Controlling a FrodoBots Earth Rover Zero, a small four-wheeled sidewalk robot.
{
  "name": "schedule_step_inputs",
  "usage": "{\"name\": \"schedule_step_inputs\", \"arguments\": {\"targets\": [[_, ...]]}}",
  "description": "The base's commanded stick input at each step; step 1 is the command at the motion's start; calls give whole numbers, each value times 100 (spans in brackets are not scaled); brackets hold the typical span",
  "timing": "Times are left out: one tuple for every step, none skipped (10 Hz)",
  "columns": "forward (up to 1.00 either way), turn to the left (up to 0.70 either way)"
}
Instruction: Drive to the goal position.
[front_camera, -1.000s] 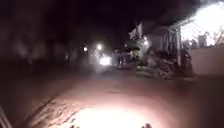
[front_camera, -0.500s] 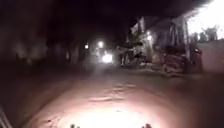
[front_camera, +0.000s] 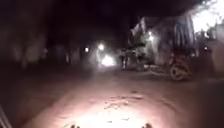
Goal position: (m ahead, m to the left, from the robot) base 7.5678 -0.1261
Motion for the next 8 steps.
{"name": "schedule_step_inputs", "arguments": {"targets": [[85, 0], [85, 0], [85, 0], [85, 0], [85, 0], [85, 0], [85, 0], [85, 0]]}}
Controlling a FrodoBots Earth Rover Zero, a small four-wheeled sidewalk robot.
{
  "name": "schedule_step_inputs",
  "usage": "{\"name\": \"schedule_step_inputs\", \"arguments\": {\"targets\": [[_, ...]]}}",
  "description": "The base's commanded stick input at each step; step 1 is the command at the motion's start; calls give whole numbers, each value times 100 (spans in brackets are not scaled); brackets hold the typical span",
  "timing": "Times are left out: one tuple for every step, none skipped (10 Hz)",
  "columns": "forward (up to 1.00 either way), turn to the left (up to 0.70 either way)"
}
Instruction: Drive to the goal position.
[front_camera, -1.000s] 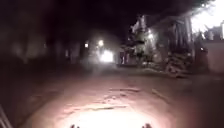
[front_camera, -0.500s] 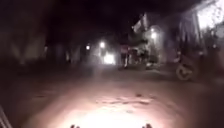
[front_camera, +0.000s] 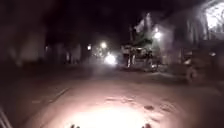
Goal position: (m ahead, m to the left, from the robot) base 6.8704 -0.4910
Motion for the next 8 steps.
{"name": "schedule_step_inputs", "arguments": {"targets": [[85, 0], [85, 0], [85, 0], [85, 0], [85, 0], [85, 0], [85, 0], [85, 0]]}}
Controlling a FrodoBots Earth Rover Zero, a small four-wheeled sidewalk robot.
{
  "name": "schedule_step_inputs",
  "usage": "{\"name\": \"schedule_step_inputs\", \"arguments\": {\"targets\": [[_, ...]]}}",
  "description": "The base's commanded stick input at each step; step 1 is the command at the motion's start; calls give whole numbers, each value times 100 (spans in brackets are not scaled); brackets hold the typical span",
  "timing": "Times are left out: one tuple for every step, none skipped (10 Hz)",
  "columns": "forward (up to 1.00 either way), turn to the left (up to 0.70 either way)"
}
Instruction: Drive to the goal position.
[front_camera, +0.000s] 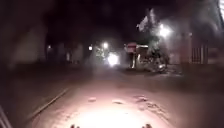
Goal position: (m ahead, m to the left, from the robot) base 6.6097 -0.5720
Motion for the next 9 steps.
{"name": "schedule_step_inputs", "arguments": {"targets": [[85, 0], [85, 0], [85, 0], [85, 0], [85, 0], [85, 0], [85, 0], [85, 0], [85, 0]]}}
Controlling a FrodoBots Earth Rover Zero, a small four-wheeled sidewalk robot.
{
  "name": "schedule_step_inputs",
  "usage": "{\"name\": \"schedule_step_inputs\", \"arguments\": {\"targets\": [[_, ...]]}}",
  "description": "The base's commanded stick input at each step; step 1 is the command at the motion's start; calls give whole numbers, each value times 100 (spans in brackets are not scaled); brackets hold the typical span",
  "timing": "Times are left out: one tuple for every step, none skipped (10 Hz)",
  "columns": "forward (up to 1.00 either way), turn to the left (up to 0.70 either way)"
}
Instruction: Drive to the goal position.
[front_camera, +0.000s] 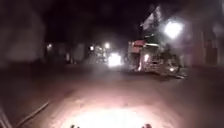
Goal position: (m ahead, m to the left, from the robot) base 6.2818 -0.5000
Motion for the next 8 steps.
{"name": "schedule_step_inputs", "arguments": {"targets": [[85, 0], [85, 0], [85, 0], [85, 0], [85, 0], [85, 0], [85, 0], [85, 0]]}}
